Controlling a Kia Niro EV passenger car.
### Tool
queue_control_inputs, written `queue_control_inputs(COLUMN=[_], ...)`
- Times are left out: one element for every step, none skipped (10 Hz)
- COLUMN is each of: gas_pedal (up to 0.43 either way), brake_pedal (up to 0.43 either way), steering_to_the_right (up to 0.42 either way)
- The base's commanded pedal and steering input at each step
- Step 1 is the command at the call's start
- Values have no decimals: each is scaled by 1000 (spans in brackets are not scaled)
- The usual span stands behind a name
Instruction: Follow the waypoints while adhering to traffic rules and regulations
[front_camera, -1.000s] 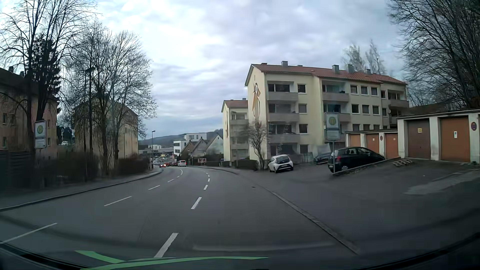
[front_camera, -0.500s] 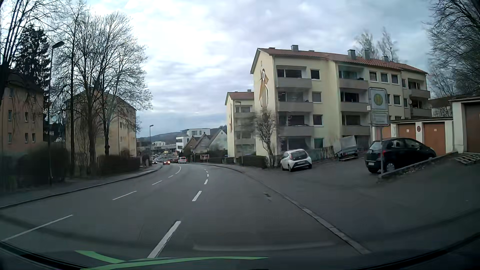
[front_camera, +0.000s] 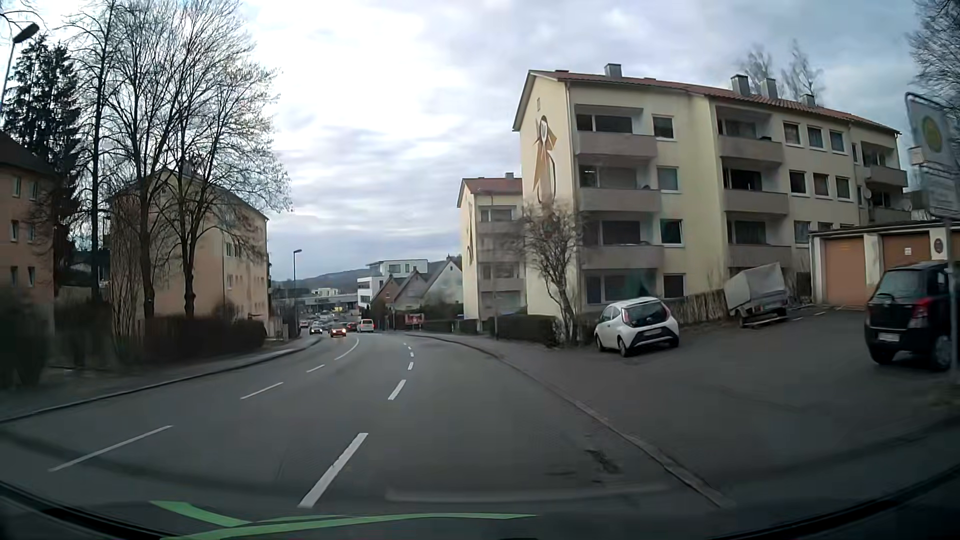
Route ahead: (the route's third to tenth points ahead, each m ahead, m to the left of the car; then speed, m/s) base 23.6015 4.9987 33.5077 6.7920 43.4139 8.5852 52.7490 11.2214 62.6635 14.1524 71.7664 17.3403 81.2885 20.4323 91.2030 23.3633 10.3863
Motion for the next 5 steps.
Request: queue_control_inputs(gas_pedal=[0,0,0,0,0], brake_pedal=[104,104,104,104,104], steering_to_the_right=[-20,-20,-20,-21,-22])
